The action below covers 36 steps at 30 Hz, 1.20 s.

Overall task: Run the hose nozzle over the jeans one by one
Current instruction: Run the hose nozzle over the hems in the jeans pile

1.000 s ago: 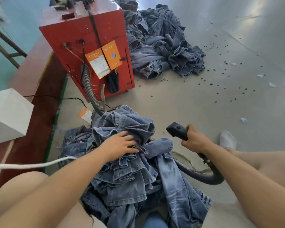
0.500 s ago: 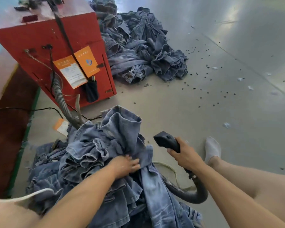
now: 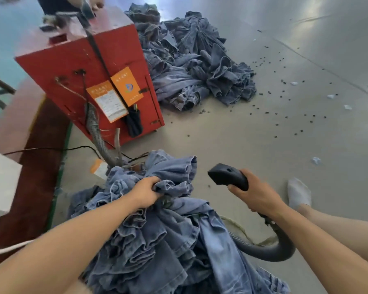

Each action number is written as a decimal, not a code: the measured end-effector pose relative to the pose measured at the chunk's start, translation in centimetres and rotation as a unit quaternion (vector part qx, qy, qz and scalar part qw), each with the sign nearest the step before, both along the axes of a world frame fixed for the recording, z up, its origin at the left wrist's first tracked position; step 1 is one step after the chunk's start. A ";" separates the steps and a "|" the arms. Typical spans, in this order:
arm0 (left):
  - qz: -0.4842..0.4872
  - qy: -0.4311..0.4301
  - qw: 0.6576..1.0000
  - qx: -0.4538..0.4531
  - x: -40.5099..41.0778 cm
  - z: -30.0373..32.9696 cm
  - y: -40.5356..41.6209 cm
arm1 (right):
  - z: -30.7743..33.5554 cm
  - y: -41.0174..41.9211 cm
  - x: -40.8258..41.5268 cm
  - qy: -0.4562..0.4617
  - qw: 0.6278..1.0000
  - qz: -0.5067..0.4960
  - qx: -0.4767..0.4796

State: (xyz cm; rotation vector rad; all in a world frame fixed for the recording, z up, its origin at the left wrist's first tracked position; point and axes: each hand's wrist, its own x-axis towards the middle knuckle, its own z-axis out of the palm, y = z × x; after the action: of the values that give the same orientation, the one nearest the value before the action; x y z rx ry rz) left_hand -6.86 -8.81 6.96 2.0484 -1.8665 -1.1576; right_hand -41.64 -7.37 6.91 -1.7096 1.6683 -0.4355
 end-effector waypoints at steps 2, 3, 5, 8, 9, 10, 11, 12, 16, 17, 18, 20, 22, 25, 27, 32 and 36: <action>0.065 0.092 0.994 0.010 2.2 2.5 2.3 | 1.4 0.1 1.1 -0.017 1.000 0.018 -0.020; 0.095 0.126 0.987 0.013 3.1 3.3 3.3 | 2.2 0.2 1.8 -0.022 0.999 0.030 -0.031; 0.163 0.192 0.968 0.013 4.1 4.1 4.5 | 3.7 0.7 3.4 -0.032 0.996 0.064 -0.046; 0.209 0.268 0.941 0.000 4.7 4.1 5.1 | 5.0 2.1 5.6 -0.038 0.990 0.120 -0.059; 0.218 0.281 0.935 -0.002 4.8 3.8 5.2 | 5.2 2.6 6.2 -0.030 0.988 0.136 -0.065; 0.220 0.288 0.932 -0.004 4.7 3.5 5.2 | 5.3 2.8 6.7 -0.021 0.986 0.150 -0.069; 0.216 0.291 0.932 -0.007 4.6 3.1 5.3 | 5.3 3.1 7.0 -0.011 0.984 0.163 -0.070; 0.210 0.293 0.933 -0.014 4.5 2.7 5.4 | 5.3 3.2 7.3 0.001 0.982 0.175 -0.070; 0.204 0.324 0.924 -0.027 4.6 2.0 5.5 | 4.9 3.2 7.9 0.017 0.979 0.193 -0.058; 0.201 0.333 0.921 -0.025 4.6 1.9 5.4 | 4.8 3.2 8.0 0.013 0.980 0.191 -0.059; 0.195 0.342 0.919 -0.019 4.6 1.9 5.4 | 4.9 3.2 8.1 0.010 0.980 0.188 -0.065; 0.192 0.358 0.914 -0.005 4.5 1.8 5.2 | 5.3 3.2 8.1 -0.006 0.980 0.181 -0.079; 0.220 0.354 0.909 0.004 4.3 1.6 5.0 | 5.8 2.9 8.0 -0.019 0.980 0.176 -0.087; 0.282 0.311 0.908 -0.002 3.8 1.1 4.5 | 5.9 2.4 7.7 -0.015 0.983 0.155 -0.096; 0.297 0.279 0.913 -0.018 3.3 0.7 4.4 | 5.8 2.0 7.5 -0.011 0.986 0.134 -0.097; 0.254 0.332 0.908 0.014 2.1 0.3 4.9 | 5.8 1.7 9.9 0.051 0.977 0.182 -0.095; 0.203 0.384 0.897 0.079 2.8 0.5 4.8 | 5.0 0.7 12.4 0.027 0.987 0.112 -0.110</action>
State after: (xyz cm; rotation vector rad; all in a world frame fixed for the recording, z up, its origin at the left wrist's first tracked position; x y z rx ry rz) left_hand -4.04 -4.05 7.41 1.5578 -0.9474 -1.6818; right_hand -29.20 -6.69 11.93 -2.0612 1.4855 -0.4834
